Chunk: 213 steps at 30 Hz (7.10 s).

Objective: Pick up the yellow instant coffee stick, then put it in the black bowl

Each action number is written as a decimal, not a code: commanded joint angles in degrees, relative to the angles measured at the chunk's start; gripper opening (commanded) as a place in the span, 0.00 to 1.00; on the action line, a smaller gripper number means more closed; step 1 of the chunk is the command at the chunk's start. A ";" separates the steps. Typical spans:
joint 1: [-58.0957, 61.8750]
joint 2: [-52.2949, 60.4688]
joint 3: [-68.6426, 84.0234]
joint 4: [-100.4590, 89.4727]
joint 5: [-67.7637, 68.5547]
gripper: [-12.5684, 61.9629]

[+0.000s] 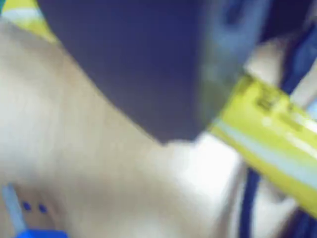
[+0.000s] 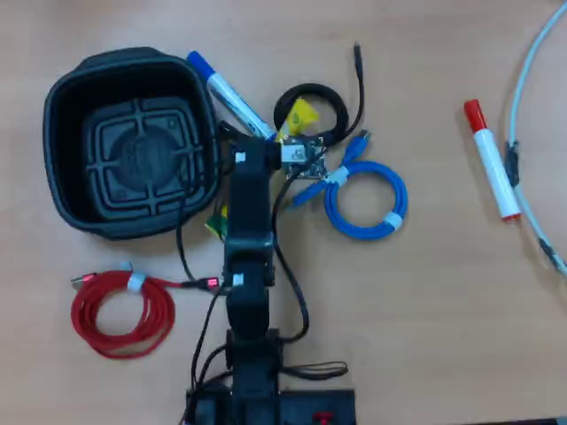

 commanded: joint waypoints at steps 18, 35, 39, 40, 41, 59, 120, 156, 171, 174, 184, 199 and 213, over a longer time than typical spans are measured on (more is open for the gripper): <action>-2.02 23.12 -2.99 7.29 3.16 0.08; -20.92 29.97 -6.50 4.48 31.11 0.08; -26.89 27.25 -7.65 0.09 35.07 0.08; -28.13 25.84 -7.65 -1.32 35.07 0.08; -29.00 24.35 -7.65 -2.64 35.16 0.08; -34.28 11.78 -7.56 -25.49 39.55 0.08; -30.32 -1.23 -6.59 -30.32 36.74 0.44; 1.05 51.77 37.00 -17.58 31.38 0.44; 4.75 62.40 67.32 -34.63 41.31 0.43; 5.63 62.49 71.81 -36.21 41.66 0.43; 6.24 64.95 90.35 -49.13 45.26 0.43; 8.96 65.39 102.39 -58.45 44.56 0.43; 8.88 65.39 106.52 -58.27 45.18 0.43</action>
